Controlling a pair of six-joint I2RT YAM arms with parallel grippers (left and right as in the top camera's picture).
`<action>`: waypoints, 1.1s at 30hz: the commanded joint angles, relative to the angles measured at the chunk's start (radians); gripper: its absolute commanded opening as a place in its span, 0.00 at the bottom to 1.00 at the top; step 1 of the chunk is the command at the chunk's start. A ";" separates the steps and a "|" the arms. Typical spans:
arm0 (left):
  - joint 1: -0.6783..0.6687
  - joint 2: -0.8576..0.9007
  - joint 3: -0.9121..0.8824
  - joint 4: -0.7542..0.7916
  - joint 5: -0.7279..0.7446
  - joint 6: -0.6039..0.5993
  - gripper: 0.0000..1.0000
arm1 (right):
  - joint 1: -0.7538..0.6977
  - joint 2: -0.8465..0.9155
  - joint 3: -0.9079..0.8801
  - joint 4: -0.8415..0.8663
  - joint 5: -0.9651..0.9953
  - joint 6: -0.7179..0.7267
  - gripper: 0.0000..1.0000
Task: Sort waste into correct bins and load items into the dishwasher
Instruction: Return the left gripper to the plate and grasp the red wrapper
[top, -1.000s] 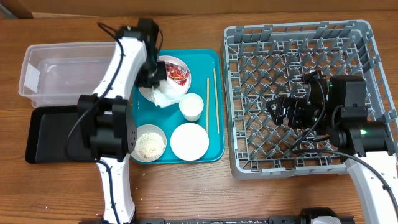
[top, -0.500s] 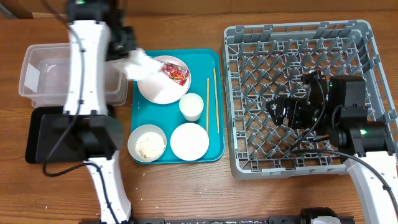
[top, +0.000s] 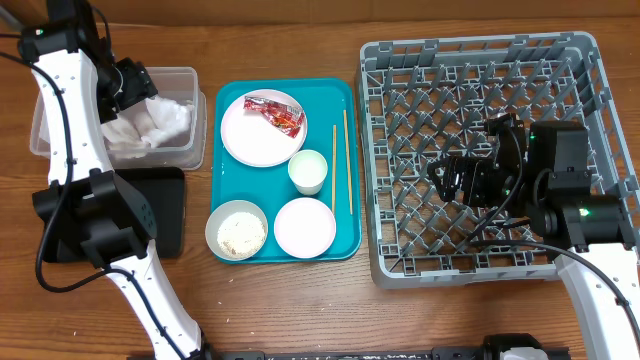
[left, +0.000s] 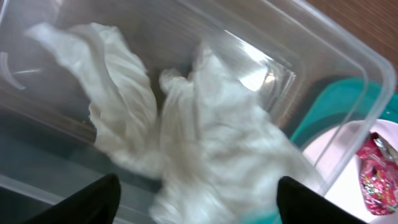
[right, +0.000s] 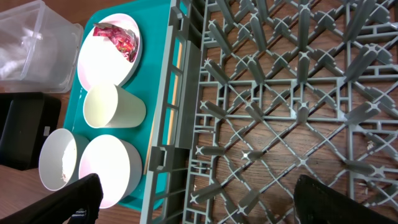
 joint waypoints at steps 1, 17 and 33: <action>-0.017 -0.009 0.042 -0.009 0.064 0.032 0.84 | 0.007 -0.002 0.029 0.001 -0.010 0.005 1.00; -0.397 0.025 0.181 -0.007 -0.001 -0.024 0.85 | 0.007 -0.002 0.029 -0.008 -0.010 0.004 1.00; -0.518 0.280 0.140 0.071 -0.101 -0.224 0.83 | 0.007 -0.002 0.029 -0.040 -0.010 0.004 1.00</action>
